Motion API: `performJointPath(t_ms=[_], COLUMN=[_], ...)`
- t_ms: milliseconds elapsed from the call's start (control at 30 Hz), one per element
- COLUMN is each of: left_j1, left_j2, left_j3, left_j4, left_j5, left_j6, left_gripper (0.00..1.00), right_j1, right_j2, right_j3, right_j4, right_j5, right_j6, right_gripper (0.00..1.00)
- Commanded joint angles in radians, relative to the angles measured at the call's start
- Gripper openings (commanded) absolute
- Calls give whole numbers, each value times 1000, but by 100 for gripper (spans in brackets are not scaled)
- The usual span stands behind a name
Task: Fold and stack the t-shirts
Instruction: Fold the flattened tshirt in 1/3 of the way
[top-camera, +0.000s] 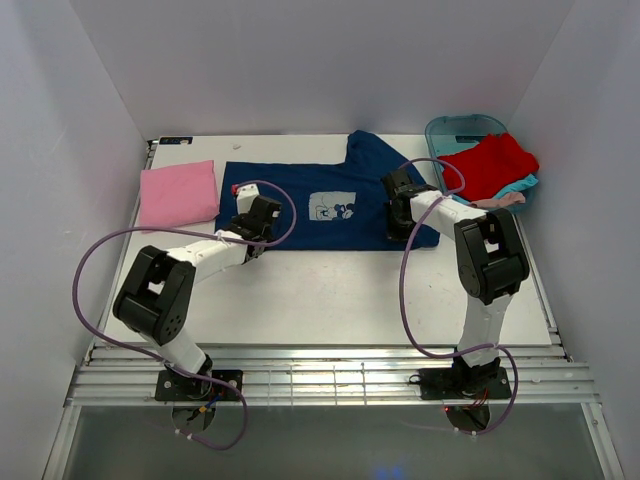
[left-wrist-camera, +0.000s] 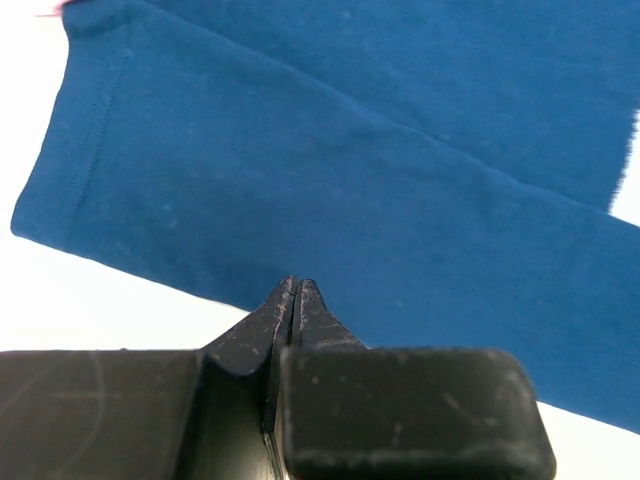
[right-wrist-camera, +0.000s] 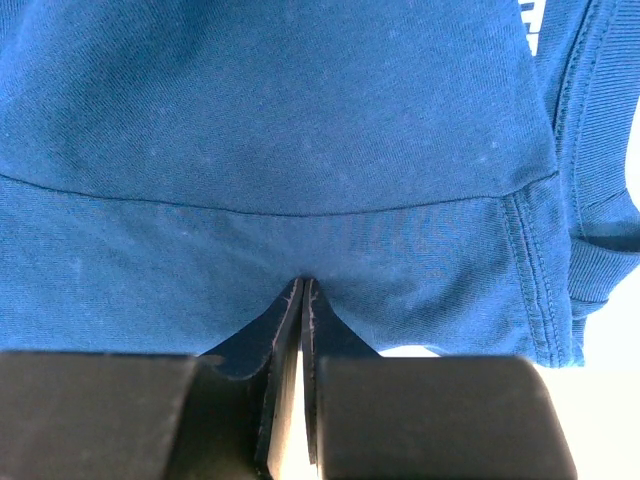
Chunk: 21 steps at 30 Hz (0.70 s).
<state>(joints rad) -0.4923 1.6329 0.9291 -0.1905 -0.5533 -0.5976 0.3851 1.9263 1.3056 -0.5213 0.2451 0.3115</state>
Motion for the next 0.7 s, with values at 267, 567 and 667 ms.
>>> performJointPath(t_ms=[267,567,667], left_j1=[24,24,24], left_j2=[64,50,35], left_j3=[-59,-108,-121], left_j4=[45,0,-13], left_j5=[-37,-65,-65], left_j6=[-1,-74,-88], left_gripper=[5,2,2], right_j1=[3,5,5], right_j2=[25,-24,-33], right_j3=[-46,-126,-144], right_j4=[-37,-32,-32], right_j5=[22,3,-3], right_j6=[9,11,12], right_gripper=[8,8,8])
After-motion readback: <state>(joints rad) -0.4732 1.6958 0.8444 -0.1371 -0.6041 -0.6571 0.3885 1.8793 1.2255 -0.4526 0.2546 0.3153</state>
